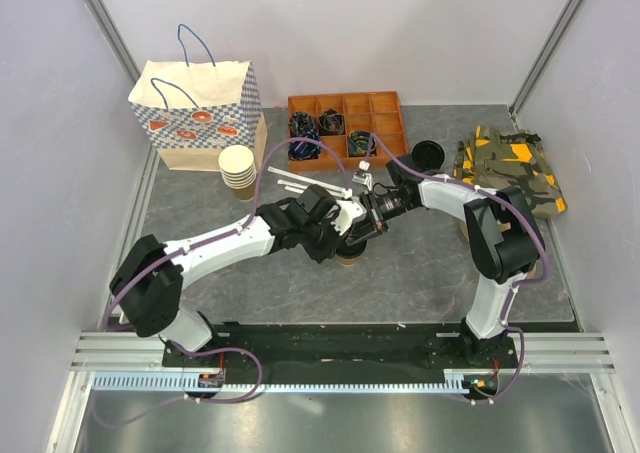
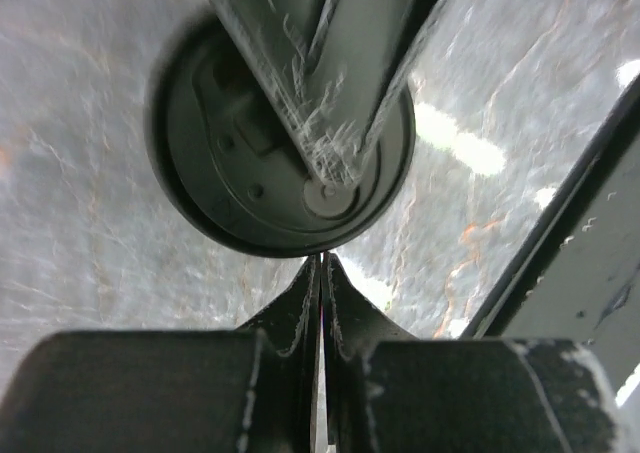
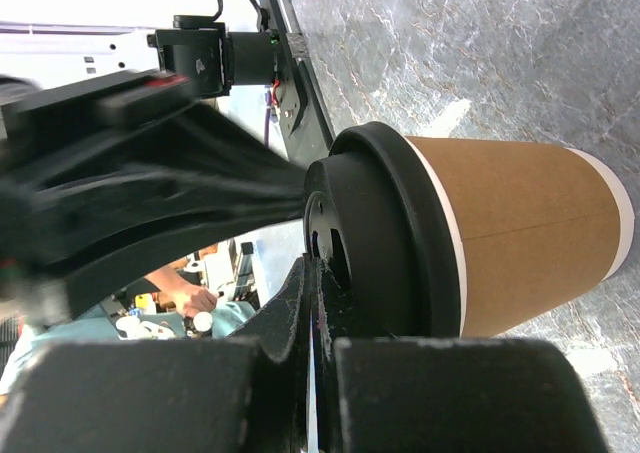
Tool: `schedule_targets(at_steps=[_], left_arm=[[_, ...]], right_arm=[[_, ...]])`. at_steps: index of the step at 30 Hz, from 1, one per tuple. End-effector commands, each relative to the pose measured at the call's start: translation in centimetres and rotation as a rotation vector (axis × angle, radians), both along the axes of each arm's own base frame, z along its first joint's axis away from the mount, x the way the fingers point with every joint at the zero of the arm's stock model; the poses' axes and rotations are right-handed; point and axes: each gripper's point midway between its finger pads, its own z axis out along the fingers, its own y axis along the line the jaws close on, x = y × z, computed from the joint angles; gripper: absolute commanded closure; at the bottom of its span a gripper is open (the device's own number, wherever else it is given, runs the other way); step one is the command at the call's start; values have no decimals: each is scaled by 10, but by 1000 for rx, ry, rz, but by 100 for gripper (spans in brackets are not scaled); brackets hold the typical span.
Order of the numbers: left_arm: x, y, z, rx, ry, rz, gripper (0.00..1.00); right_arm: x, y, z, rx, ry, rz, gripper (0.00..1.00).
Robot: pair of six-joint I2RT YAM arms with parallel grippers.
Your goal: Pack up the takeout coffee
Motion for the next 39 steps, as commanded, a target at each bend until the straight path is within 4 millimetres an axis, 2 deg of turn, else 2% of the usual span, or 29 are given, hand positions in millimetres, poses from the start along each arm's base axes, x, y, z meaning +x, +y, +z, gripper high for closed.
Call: schedule_targets(at_steps=[1, 5, 8, 10, 11, 13, 14, 15, 19, 23, 25, 27, 28, 30, 33, 35, 39], left_arm=[[11, -2, -1, -14, -27, -11, 94], [10, -11, 33, -100, -39, -19, 93], [-2, -18, 55, -189, 10, -36, 89], [-2, -17, 66, -243, 60, 4, 83], [-9, -19, 71, -278, 104, -13, 81], [-4, -16, 79, -331, 166, 41, 74], [-13, -18, 88, -382, 220, 14, 73], [-8, -14, 93, -416, 241, 34, 68], [-9, -21, 111, -544, 356, 59, 64], [-6, -29, 108, -593, 432, 67, 64], [-2, -32, 101, -603, 497, 99, 64], [5, -34, 103, -646, 527, 99, 64], [8, -36, 95, -646, 583, 131, 65], [14, -38, 95, -678, 607, 127, 66], [21, -42, 85, -697, 667, 144, 70], [23, -44, 73, -681, 709, 166, 73], [29, -46, 55, -662, 752, 204, 76]], right_arm=[[13, -15, -59, -195, -81, -28, 100], [14, -13, -52, -179, -86, -28, 99], [17, -8, -39, -149, -96, -27, 98], [23, -5, -23, -123, -130, -30, 97], [24, -4, -14, -105, -144, -30, 96], [28, -1, 1, -84, -157, -37, 95], [29, 0, 10, -69, -170, -40, 94], [30, 3, 20, -52, -175, -41, 94], [32, 5, 46, -23, -208, -53, 90], [29, 5, 57, -6, -202, -51, 88], [30, 3, 60, -22, -217, -54, 88], [35, -2, 66, -45, -259, -71, 88], [38, -6, 63, -79, -268, -87, 87], [50, -17, 62, -162, -343, -127, 87], [60, -34, 60, -292, -433, -176, 86], [67, -46, 62, -372, -505, -213, 85], [70, -57, 62, -474, -584, -215, 83]])
